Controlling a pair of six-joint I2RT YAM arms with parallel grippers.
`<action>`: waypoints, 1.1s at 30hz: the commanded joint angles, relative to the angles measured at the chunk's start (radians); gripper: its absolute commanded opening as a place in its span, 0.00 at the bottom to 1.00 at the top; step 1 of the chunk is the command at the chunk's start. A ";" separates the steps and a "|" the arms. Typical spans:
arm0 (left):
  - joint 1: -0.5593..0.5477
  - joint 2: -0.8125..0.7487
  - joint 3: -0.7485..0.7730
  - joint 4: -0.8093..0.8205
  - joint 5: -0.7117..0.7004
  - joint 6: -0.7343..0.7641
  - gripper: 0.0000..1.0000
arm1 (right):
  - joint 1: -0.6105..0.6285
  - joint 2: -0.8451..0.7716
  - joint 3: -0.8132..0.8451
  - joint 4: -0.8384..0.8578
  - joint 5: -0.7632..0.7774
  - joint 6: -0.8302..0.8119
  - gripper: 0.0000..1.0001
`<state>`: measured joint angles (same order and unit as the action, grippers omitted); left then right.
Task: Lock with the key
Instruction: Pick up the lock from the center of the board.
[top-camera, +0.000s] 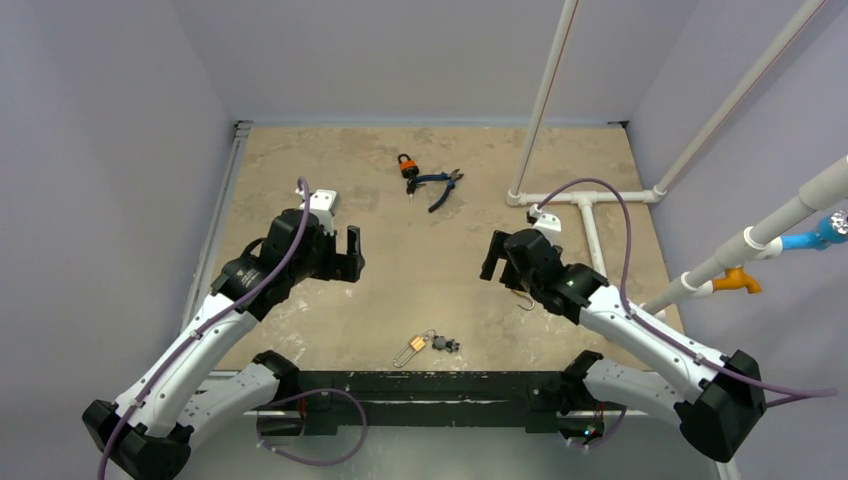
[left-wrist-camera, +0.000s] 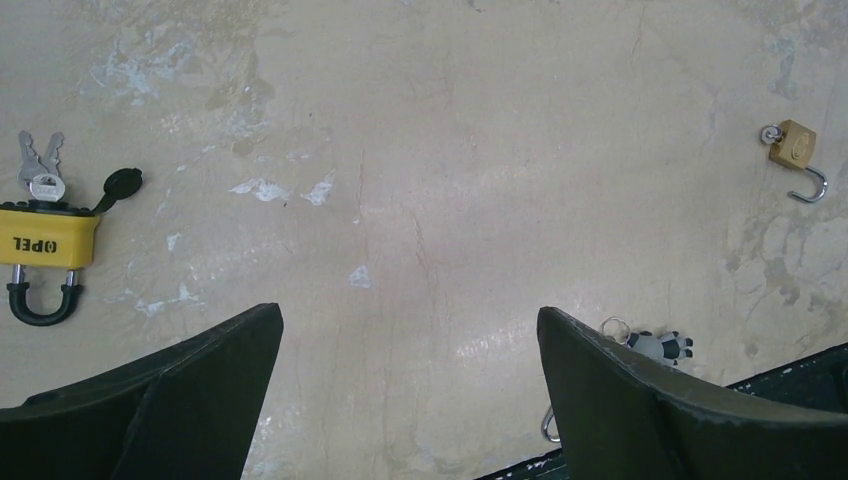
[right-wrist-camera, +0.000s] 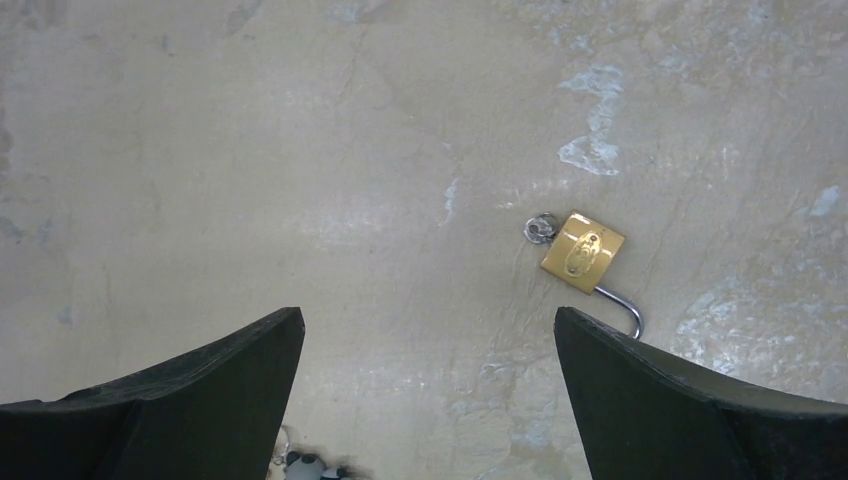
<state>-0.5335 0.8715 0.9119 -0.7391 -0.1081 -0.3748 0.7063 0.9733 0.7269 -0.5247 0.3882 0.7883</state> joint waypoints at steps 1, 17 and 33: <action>-0.001 0.003 0.042 0.002 -0.003 -0.012 1.00 | -0.027 0.068 -0.020 -0.039 0.101 0.076 0.96; -0.001 -0.024 0.037 -0.002 0.006 -0.009 1.00 | -0.195 0.269 -0.092 0.117 0.034 0.102 0.62; -0.001 -0.026 0.032 0.003 0.026 -0.003 1.00 | -0.225 0.341 -0.120 0.197 0.032 0.100 0.42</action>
<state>-0.5335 0.8577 0.9127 -0.7506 -0.0944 -0.3748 0.4858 1.2991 0.5976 -0.3698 0.4095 0.8818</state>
